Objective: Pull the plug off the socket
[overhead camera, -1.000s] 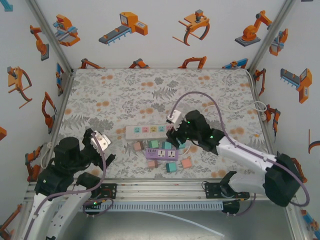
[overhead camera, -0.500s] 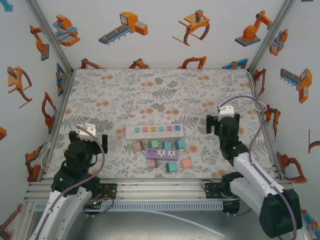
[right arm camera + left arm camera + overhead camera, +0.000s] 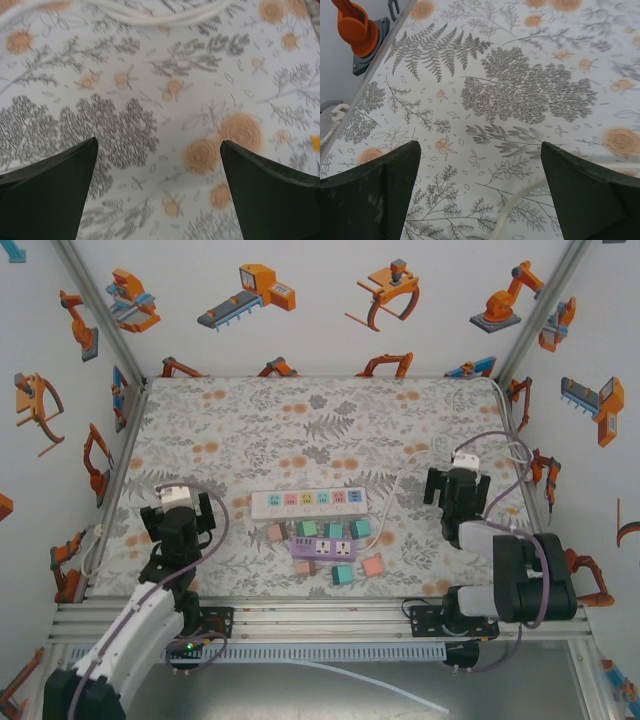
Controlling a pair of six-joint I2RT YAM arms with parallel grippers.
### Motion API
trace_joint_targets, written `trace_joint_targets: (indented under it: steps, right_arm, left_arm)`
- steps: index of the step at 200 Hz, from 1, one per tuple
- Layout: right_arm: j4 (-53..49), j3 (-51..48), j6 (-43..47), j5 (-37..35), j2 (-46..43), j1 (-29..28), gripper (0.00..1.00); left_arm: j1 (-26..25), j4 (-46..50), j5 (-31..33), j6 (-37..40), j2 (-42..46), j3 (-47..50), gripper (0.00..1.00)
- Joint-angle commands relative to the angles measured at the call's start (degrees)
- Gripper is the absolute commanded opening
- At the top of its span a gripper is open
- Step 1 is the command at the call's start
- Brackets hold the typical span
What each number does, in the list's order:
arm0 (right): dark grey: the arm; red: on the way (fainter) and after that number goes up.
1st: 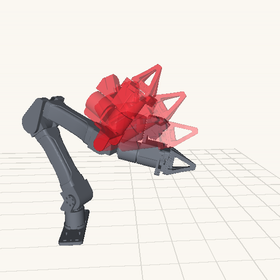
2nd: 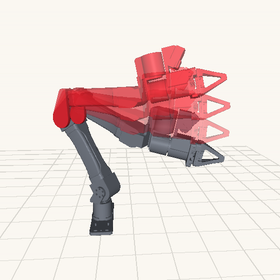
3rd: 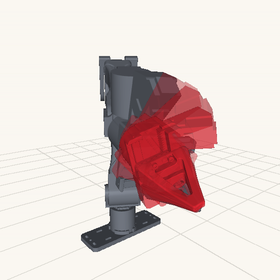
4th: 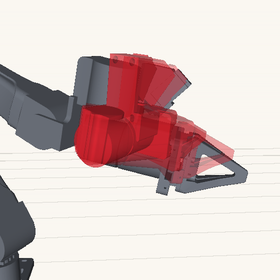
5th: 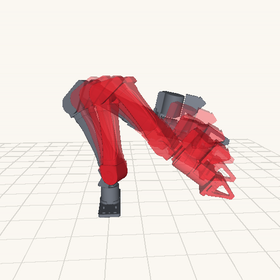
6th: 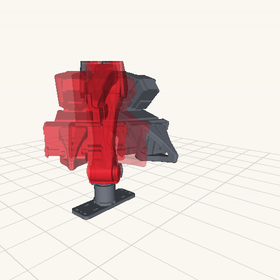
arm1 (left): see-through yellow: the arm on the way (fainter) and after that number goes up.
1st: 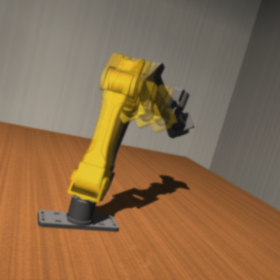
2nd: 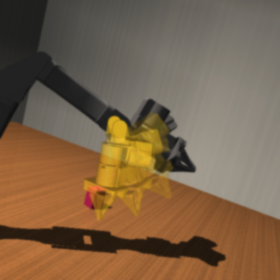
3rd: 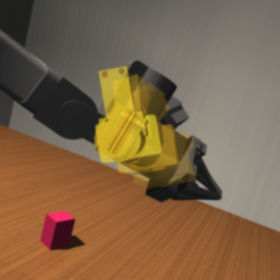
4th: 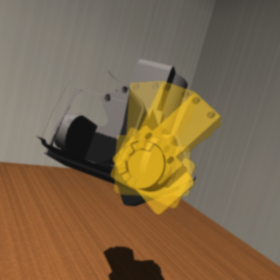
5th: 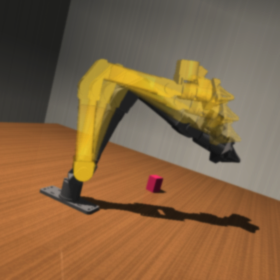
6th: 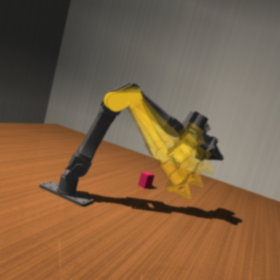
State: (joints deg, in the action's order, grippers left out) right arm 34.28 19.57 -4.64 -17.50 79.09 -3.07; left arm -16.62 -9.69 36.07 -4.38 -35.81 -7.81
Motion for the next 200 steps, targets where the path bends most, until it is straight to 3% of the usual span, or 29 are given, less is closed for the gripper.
trace_joint_targets:
  steps: [1,5,13,40,68,76,81,89,102,114,127,141,153,200]
  right_arm:
    - [23.14,-0.26,1.80,3.37,10.41,1.35,0.98]
    - [24.60,-0.55,2.02,3.21,11.12,1.41,0.99]
    - [17.95,0.38,0.77,4.70,8.41,1.71,0.99]
    - [20.87,0.23,1.79,6.26,9.78,1.87,0.99]
    - [19.40,0.76,0.80,3.61,9.48,1.93,0.99]
    - [19.37,0.65,0.87,3.68,9.42,1.90,0.99]
    - [19.37,0.64,0.87,3.72,9.47,1.92,0.99]
    - [19.37,0.65,0.94,3.78,9.47,1.88,0.99]
    - [19.42,0.73,0.90,3.85,9.50,1.92,0.99]
    - [19.41,0.65,0.87,3.84,9.50,1.92,0.99]
    - [19.42,0.64,0.93,3.76,9.46,1.89,0.99]
    - [19.41,0.73,0.93,3.79,9.50,1.93,0.99]
    - [19.37,0.80,0.85,3.91,9.48,1.91,0.99]
    - [17.64,1.61,-0.07,6.09,9.41,3.16,0.99]
  left_arm:
    - [2.91,-14.26,-3.03,3.08,-10.11,-1.28,0.97]
    - [3.54,-15.79,-4.79,3.38,-12.50,-1.87,0.97]
    - [4.55,-18.33,-6.83,3.63,-17.00,-3.25,0.97]
    - [7.48,-32.72,-9.08,3.68,-33.24,-6.98,0.97]
    - [13.00,-39.82,-20.19,0.18,-49.21,-12.53,0.97]
    - [14.43,-48.75,-22.24,0.47,-55.53,-12.69,0.97]
    - [14.23,-48.56,-22.57,0.66,-54.34,-12.53,0.97]
    - [14.70,-34.98,-23.95,-1.03,-50.75,-15.52,0.97]
    - [14.69,-45.88,-24.18,0.50,-54.19,-13.10,0.97]
    - [14.69,-37.39,-23.60,-0.76,-51.40,-14.87,0.97]
    - [14.64,-43.75,-23.57,0.14,-53.46,-13.56,0.97]
    - [14.45,-38.73,-23.16,-0.28,-51.93,-14.59,0.97]
    - [14.18,-42.01,-22.94,0.39,-52.96,-13.99,0.97]
    - [13.98,-40.18,-22.54,0.32,-52.47,-14.51,0.97]
